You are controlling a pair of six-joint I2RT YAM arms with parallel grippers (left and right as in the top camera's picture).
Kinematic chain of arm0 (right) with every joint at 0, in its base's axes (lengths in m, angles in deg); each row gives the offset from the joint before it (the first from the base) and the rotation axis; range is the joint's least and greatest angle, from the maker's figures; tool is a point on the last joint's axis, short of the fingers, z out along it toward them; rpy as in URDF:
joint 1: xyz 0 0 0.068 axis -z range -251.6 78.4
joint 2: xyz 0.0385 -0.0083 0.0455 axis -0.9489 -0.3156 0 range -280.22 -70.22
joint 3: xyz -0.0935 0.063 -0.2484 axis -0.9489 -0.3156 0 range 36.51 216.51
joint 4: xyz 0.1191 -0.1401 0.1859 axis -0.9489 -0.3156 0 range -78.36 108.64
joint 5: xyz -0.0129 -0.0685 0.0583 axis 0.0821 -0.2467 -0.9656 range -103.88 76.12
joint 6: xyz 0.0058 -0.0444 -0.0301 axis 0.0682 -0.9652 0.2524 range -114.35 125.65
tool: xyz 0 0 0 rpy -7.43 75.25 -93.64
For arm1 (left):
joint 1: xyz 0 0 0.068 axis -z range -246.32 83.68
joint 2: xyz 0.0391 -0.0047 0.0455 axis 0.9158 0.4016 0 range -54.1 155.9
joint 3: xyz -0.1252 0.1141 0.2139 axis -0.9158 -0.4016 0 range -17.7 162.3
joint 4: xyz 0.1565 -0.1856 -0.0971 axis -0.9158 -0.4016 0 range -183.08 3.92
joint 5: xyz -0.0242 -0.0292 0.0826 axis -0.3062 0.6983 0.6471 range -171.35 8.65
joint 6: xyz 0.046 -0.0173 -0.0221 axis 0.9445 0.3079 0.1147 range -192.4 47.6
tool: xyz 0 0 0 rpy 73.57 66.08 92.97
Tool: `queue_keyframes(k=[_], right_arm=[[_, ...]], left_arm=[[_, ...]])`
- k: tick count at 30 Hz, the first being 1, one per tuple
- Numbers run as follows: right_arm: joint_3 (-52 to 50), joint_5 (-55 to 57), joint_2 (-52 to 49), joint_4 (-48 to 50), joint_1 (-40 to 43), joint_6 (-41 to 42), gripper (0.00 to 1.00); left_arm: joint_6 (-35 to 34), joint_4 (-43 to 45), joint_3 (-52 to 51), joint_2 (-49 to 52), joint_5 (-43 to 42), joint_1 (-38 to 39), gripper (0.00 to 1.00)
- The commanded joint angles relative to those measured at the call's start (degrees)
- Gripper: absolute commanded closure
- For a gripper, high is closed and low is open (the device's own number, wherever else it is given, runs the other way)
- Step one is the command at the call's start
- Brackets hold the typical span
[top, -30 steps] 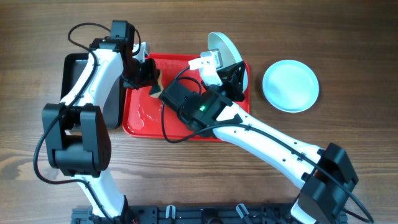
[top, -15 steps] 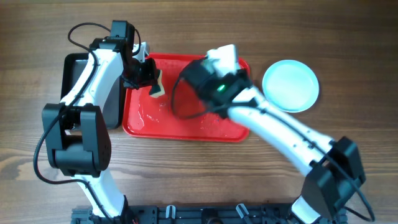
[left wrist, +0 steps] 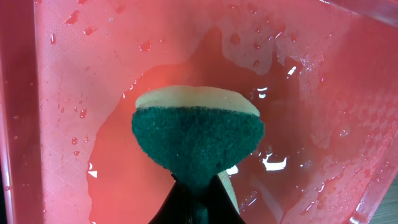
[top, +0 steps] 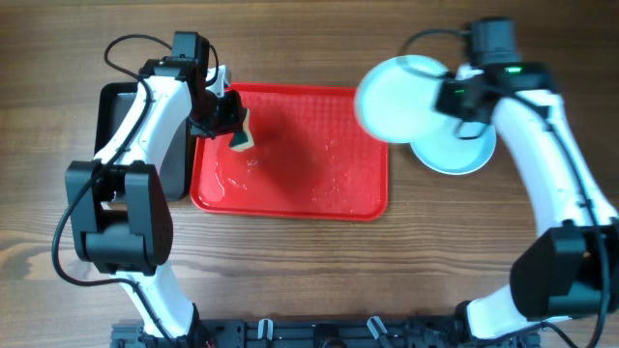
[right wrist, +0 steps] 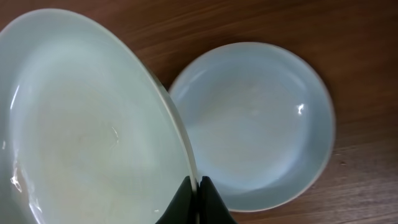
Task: Clean dirty plates on tray and stack at the side
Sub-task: 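Lift the third plate with the right gripper and stack it on the others, then lower the sponge into the black tray and open the left gripper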
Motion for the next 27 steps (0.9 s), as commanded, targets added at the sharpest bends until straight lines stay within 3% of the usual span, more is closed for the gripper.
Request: queue_keyframes(k=[1, 8, 17, 19, 20, 22, 24, 27], right_arm=[[-2.34, -6.45, 1.46, 0.74, 7.23, -1.97, 0.95], [-10.4, -6.43, 1.38, 4.96, 14.95, -1.88, 0.96], [-20.22, -6.45, 1.05, 15.52, 17.75, 3.08, 0.94], [-21.03, -6.45, 1.05, 16.79, 17.75, 3.06, 0.74], [-21.03, -6.67, 1.05, 16.9, 17.75, 3.04, 0.49], [-20.96, -8.52, 1.07, 17.31, 17.75, 2.75, 0.28], [-20.46, -13.62, 1.18, 17.97, 17.75, -1.03, 0.2], [-18.47, -19.96, 1.55, 16.92, 17.44, -3.58, 0.19]], left_arm=[[-0.37, 0.15, -0.42, 0.0, 0.55, 0.22, 0.96], [-0.37, 0.15, -0.42, 0.02, 0.52, 0.22, 0.96], [-0.37, 0.15, -0.42, 0.0, 0.52, 0.22, 0.96], [-0.37, 0.17, -0.42, 0.0, 0.55, 0.22, 0.96], [-0.37, 0.2, -0.42, 0.0, 0.52, 0.22, 0.96], [-0.37, 0.39, -0.37, -0.02, 0.52, 0.22, 0.96], [-0.37, -0.15, 0.28, -0.39, 0.55, 0.0, 0.96], [-0.35, -2.71, 2.45, -1.55, 1.22, -0.76, 0.96]])
